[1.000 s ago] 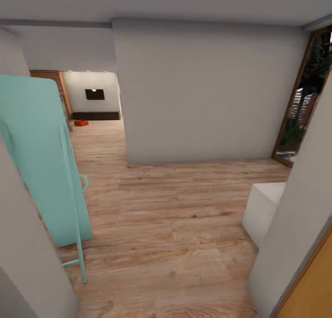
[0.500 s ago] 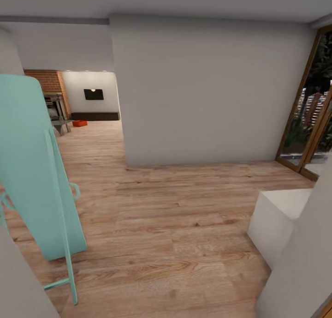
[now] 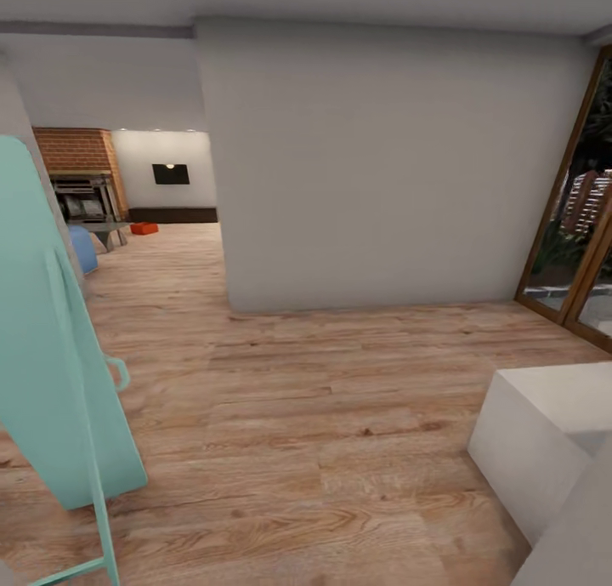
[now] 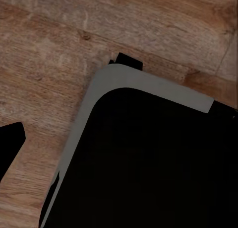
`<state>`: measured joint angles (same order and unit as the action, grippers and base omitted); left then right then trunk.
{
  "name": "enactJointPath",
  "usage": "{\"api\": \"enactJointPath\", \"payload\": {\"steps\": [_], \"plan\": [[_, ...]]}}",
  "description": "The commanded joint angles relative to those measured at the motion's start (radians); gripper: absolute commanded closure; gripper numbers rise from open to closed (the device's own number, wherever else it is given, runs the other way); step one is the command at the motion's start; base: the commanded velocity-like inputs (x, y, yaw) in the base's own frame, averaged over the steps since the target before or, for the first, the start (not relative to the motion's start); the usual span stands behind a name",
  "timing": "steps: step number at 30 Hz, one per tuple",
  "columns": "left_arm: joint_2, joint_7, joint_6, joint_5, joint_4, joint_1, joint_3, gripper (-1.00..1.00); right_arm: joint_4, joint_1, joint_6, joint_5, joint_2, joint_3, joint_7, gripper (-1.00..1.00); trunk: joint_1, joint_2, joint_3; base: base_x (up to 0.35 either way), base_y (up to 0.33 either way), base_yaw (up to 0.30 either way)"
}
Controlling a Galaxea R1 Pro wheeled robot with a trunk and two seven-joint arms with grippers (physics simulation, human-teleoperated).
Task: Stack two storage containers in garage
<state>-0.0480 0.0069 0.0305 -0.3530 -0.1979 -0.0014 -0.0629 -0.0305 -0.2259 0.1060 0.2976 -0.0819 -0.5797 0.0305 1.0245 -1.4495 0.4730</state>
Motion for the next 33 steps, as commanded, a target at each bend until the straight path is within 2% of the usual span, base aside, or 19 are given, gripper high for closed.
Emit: {"api": "enactJointPath", "payload": {"steps": [1, 13, 33], "plan": [[0.0, 0.001, 0.003, 0.0, -0.001, 0.0, -0.006, -1.0, -0.003, -0.001, 0.006, 0.01, 0.002, -0.009, 0.003, -1.0, 0.001, 0.0, 0.001, 0.326, 0.0, 0.0], [0.0, 0.001, 0.003, 0.0, -0.001, 0.0, -0.006, -1.0, 0.001, -0.001, 0.008, 0.005, 0.02, -0.013, 0.003, -1.0, 0.001, 0.0, 0.001, 0.326, 0.0, 0.0], [0.001, 0.001, -0.007, 0.0, -0.001, 0.0, -0.007, -1.0, 0.001, -0.001, 0.007, 0.012, 0.019, -0.007, 0.003, -1.0, 0.001, 0.0, 0.001, 0.326, 0.0, 0.0]]}}
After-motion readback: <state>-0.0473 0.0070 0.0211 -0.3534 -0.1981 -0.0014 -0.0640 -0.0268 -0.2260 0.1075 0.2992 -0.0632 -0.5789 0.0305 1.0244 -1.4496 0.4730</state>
